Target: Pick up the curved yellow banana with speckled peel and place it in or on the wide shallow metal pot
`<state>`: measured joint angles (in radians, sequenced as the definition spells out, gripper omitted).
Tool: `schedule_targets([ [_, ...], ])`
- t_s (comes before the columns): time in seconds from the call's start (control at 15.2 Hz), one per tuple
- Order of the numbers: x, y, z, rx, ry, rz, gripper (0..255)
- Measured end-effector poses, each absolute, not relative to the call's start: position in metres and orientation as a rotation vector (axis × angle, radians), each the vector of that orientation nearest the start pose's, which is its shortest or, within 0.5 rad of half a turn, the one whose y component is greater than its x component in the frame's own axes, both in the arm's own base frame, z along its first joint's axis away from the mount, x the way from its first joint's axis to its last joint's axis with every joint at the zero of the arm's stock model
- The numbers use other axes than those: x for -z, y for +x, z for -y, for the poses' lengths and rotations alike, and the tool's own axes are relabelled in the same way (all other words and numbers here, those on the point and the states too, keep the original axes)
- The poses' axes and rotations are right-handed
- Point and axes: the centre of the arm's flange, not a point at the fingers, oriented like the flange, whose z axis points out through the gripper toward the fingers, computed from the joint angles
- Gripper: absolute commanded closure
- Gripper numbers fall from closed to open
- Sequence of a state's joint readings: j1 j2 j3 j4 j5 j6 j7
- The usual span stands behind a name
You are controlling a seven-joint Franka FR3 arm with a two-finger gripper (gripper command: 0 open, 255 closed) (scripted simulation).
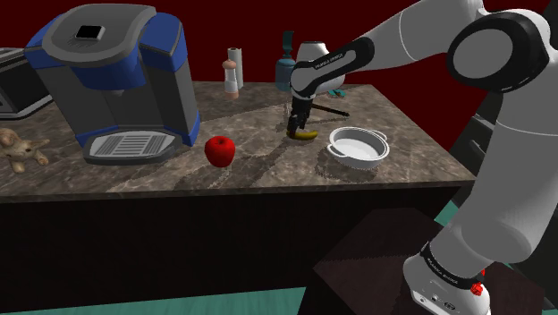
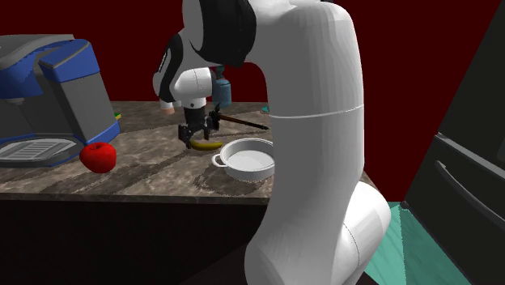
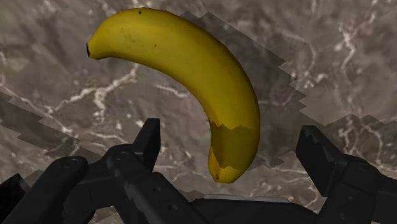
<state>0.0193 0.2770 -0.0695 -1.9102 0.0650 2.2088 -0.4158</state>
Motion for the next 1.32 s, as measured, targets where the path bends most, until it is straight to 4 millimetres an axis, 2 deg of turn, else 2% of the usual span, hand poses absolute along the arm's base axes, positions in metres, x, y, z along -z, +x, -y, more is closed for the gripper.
schedule_targets([
  [0.13, -0.3480, 0.6171, 0.0255, 0.046, -3.071, 0.512, 0],
  [0.53, -0.3462, 0.6172, 0.0259, 0.047, -3.072, 0.512, 0],
  [0.59, -0.3461, 0.6173, 0.0259, 0.047, -3.072, 0.512, 255],
  [1.32, -0.3483, 0.6173, 0.0261, 0.047, -3.072, 0.512, 255],
])
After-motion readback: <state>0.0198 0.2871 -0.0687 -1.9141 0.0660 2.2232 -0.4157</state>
